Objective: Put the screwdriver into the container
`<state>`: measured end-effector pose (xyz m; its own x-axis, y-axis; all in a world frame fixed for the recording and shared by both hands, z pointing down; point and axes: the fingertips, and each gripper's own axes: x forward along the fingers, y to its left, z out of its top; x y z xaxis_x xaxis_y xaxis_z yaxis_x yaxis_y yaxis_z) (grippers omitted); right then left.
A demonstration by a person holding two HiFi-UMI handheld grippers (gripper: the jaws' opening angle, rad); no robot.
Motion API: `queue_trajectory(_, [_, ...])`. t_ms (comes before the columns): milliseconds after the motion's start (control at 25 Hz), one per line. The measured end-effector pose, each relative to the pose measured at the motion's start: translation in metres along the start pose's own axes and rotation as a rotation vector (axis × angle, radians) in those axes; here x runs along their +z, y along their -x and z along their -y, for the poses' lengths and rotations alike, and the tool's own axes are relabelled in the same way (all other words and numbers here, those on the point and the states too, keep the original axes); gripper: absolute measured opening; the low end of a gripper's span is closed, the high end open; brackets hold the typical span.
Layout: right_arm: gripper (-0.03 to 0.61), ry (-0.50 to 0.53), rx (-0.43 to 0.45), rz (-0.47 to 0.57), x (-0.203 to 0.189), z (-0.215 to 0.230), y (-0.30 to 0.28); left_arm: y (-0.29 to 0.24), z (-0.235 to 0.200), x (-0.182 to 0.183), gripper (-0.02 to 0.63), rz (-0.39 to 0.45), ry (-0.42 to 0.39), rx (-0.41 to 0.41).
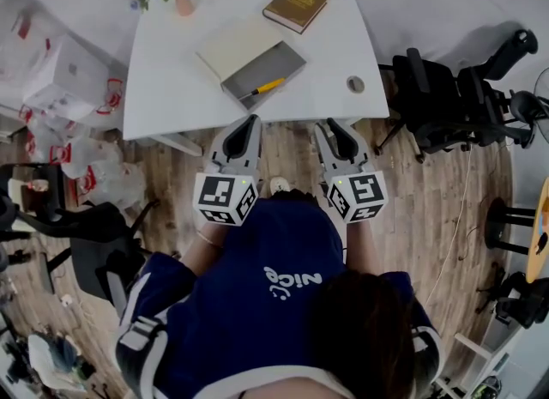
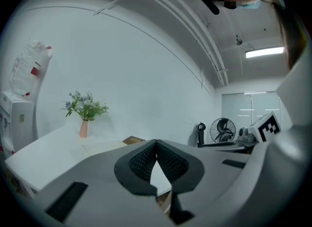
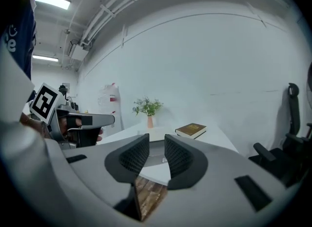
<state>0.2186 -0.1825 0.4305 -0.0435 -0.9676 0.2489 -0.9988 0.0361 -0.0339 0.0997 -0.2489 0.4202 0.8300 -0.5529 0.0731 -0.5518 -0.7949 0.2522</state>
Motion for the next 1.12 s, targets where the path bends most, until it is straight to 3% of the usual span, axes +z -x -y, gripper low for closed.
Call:
queue_trajectory(120, [0.050,0.009,-0.020,0.019,0.003,0.003,0.005,0.002,0.003,0.002,0.017,0.009,-0.002,0.005])
queue_trajectory(240, [0.026,0.005,-0.019,0.027,0.001,0.001,0.008,0.005,0.006,0.000,0.017,0.006,-0.005,0.012])
queue_trajectory(1120, [0.020,0.117,-0.078,0.020,-0.001,0.000,0.007,0.004,0.010,-0.012,0.017,-0.021,-0.020,0.008])
